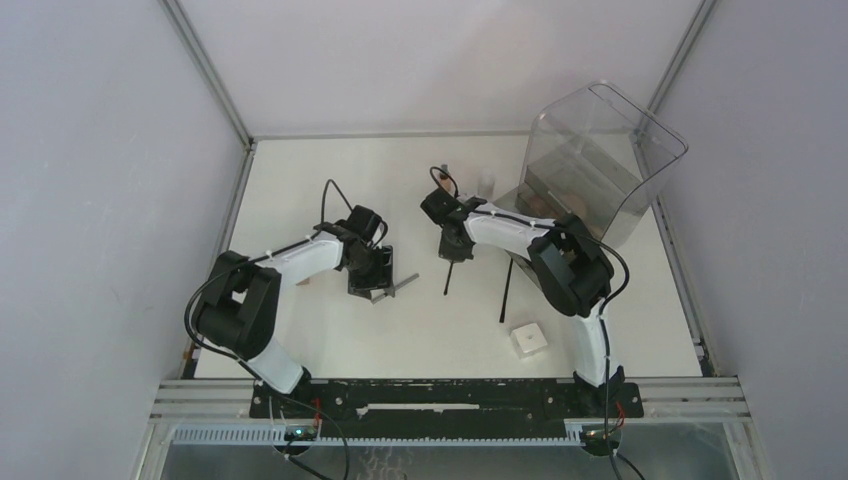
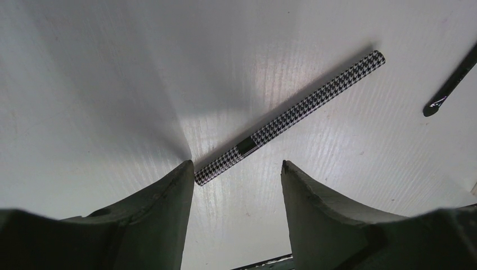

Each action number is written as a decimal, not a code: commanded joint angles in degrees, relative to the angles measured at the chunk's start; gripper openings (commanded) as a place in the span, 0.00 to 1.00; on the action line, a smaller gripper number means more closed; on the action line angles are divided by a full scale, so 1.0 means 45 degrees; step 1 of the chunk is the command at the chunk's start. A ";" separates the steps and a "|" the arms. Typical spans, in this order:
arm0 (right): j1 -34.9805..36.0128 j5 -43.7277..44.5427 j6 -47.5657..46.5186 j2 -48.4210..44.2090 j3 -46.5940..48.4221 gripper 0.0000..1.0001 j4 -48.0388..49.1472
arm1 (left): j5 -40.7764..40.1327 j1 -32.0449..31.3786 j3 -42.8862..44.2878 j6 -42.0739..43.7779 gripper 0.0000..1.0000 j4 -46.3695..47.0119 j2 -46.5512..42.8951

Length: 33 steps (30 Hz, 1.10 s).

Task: Organize the makeup
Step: Pick up the makeup brush from the center of the board, then place the makeup brush in the drawer.

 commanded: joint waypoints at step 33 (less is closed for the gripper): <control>-0.2036 0.6832 -0.9839 -0.5149 -0.1432 0.65 0.0752 | 0.1279 0.0066 0.1025 0.0604 0.62 0.0149 0.0320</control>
